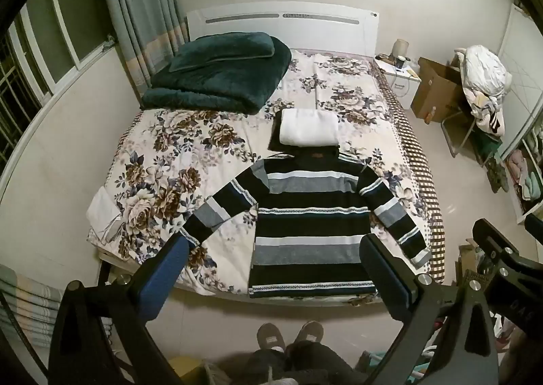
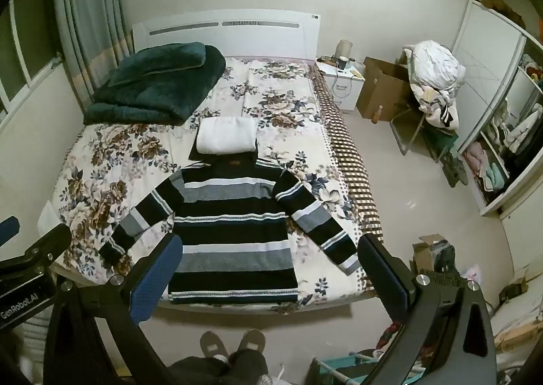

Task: Fold small clothes

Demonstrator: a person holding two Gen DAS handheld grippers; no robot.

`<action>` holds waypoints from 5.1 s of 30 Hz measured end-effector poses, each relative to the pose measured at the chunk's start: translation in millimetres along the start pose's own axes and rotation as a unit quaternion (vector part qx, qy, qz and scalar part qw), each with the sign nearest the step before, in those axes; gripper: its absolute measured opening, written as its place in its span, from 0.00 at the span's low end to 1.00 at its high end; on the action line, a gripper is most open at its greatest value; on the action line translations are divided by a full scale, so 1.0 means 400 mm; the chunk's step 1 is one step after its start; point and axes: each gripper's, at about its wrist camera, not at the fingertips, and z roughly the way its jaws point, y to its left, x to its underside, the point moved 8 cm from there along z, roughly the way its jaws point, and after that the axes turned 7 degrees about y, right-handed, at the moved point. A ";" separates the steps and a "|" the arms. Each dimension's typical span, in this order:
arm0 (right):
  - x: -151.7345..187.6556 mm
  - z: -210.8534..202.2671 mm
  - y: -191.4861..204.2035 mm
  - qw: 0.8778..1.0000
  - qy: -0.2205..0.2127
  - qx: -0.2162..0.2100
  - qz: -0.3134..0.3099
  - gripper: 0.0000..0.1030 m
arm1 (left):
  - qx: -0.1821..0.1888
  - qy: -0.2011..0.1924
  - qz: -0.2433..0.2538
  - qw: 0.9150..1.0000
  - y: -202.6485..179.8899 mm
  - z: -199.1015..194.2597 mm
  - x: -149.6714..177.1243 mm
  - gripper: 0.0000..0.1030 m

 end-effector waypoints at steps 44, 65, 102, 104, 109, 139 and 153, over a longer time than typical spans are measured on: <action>-0.015 -0.038 -0.002 1.000 -0.008 0.002 -0.001 1.00 | 0.006 -0.013 -0.003 1.000 -0.025 -0.033 -0.070 1.00; -0.005 -0.046 -0.008 1.000 -0.011 -0.001 -0.002 1.00 | 0.008 -0.016 -0.005 1.000 -0.023 -0.049 -0.078 1.00; -0.049 -0.032 0.004 1.000 -0.006 -0.005 0.026 1.00 | -0.015 -0.057 0.003 0.998 -0.005 -0.021 -0.146 1.00; -0.057 0.002 -0.009 0.999 -0.002 -0.009 0.039 1.00 | -0.036 -0.076 0.012 0.996 -0.003 0.027 -0.174 1.00; -0.050 0.237 -0.096 0.991 0.040 0.003 0.127 1.00 | -0.061 -0.070 0.029 0.995 -0.031 0.263 -0.204 1.00; 0.685 1.716 -0.942 0.773 0.205 0.007 0.600 0.96 | -0.137 0.187 0.011 0.973 -0.217 1.524 0.033 1.00; 0.531 1.681 -0.873 0.806 0.189 0.011 0.561 0.08 | -0.124 0.173 0.010 0.977 -0.139 1.520 0.034 1.00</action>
